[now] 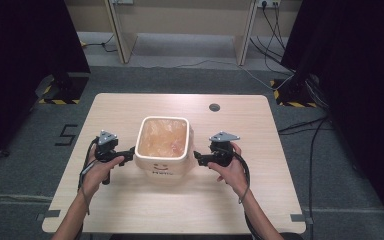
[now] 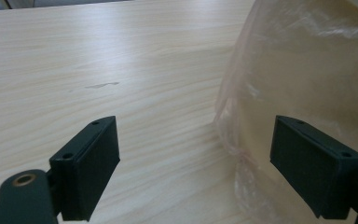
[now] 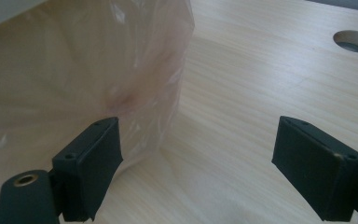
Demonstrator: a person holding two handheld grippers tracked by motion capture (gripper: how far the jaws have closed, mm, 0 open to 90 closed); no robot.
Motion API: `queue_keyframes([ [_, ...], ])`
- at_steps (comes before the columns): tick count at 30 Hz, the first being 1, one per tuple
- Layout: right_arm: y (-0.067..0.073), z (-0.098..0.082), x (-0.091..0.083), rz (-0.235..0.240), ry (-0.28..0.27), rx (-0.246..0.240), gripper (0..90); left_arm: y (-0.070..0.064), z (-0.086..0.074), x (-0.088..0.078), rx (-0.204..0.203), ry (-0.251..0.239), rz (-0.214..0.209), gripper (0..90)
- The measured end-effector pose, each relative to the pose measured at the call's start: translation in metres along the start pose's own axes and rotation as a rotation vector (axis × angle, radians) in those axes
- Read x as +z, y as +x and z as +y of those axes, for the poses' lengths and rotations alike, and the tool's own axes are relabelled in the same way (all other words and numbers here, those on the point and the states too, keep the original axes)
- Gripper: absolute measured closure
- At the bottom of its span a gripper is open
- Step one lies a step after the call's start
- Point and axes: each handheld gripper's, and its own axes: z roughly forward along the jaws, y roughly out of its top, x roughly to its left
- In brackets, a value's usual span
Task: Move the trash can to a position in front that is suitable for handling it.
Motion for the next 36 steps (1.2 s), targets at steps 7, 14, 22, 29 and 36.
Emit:
queue_keyframes([
  [7, -0.001, 0.004, 0.014, 0.02, -0.006, 0.029, 15.6, -0.011, 0.002, 0.007, 0.038, 0.015, -0.009, 18.1],
  [14, -0.009, -0.003, 0.016, 0.059, -0.008, 0.107, 16.8, -0.024, 0.004, 0.006, 0.077, 0.019, -0.004, 24.2],
  [22, -0.02, -0.01, -0.003, 0.037, 0.002, 0.087, 17.4, -0.048, 0.002, 0.003, 0.136, 0.024, -0.041, 25.4],
  [29, -0.03, -0.02, -0.021, 0.008, 0.0, 0.088, 18.7, -0.07, 0.003, 0.004, 0.176, 0.022, -0.073, 25.4],
  [36, -0.034, -0.03, -0.044, -0.012, 0.015, 0.065, 27.2, -0.089, 0.0, 0.001, 0.216, 0.028, -0.114, 25.7],
])
